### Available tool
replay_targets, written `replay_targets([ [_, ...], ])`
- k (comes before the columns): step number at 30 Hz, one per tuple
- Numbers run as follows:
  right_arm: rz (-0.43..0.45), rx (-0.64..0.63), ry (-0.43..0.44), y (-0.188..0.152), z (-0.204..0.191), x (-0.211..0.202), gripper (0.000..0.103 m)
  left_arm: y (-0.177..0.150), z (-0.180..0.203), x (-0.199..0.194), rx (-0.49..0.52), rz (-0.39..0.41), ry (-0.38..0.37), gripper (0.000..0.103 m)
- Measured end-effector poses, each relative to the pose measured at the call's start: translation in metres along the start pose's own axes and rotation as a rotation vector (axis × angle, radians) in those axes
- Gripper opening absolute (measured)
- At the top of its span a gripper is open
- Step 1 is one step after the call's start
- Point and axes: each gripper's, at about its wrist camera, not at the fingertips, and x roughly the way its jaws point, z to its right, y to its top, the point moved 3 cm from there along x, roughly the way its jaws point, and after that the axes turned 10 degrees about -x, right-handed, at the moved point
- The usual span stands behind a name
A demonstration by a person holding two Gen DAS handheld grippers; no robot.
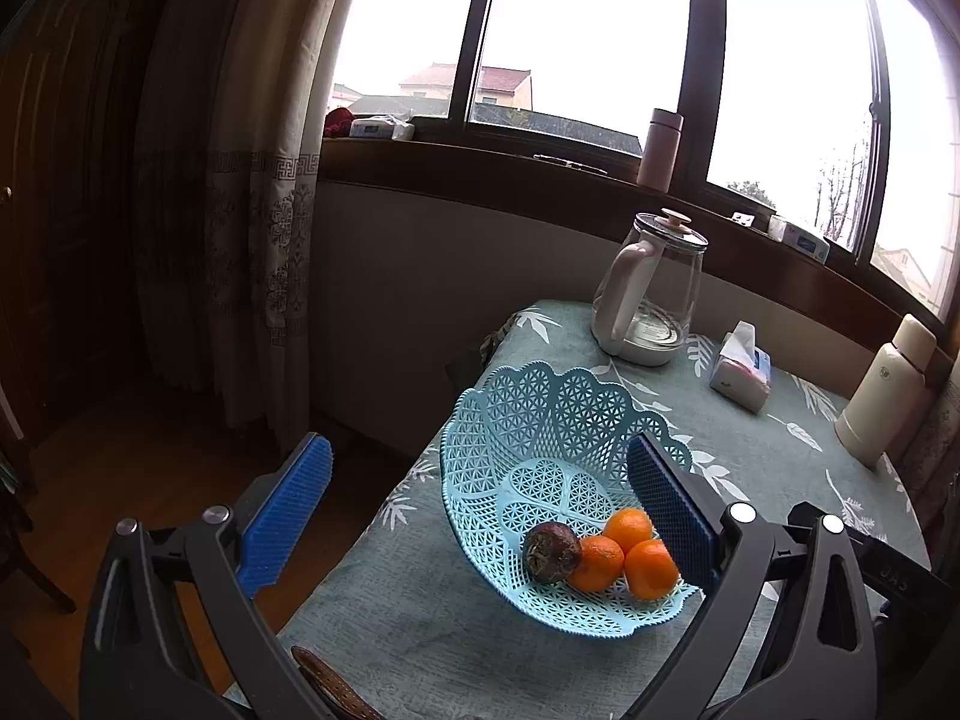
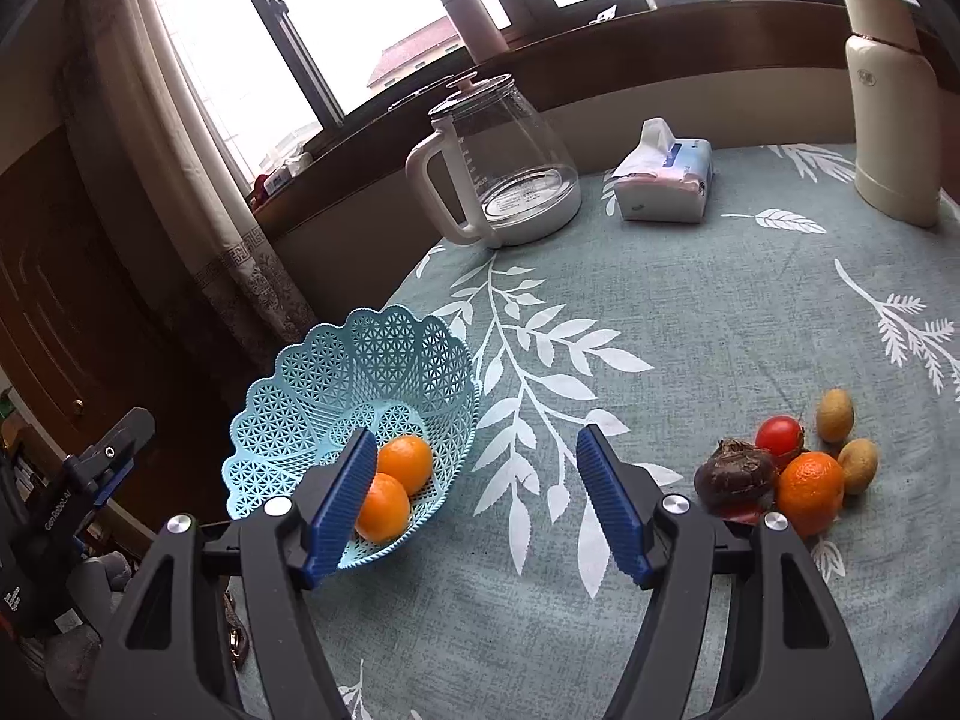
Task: Organize fruits
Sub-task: 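Move the right tool back to the fruit pile and grasp an orange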
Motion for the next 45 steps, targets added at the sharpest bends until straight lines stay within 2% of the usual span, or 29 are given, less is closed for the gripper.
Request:
replay_targets([
  [12,0.017,0.036,-0.054,-0.008,0.028,-0.018,0.069,-0.009,0.023,-0.003,0.060,-0.009,-0.040,0.100],
  [31,-0.006,0.161,-0.211,-0.045,0.115,-0.056,0.069,-0.028,0.055,-0.006,0.139,-0.038,-0.097,0.100],
  [36,-0.038,0.172,-0.214,-0.055,0.120,-0.053,0.069,-0.032,0.061,-0.006,0.157,-0.048,-0.112,0.100],
  [41,-0.068,0.179,-0.173,-0.055,0.117,-0.043,0.068,-0.035,0.065,-0.006,0.168,-0.056,-0.121,0.100],
  [45,-0.084,0.169,-0.174,-0.051,0.115,-0.033,0.059,-0.035,0.066,-0.005,0.168,-0.058,-0.124,0.100],
])
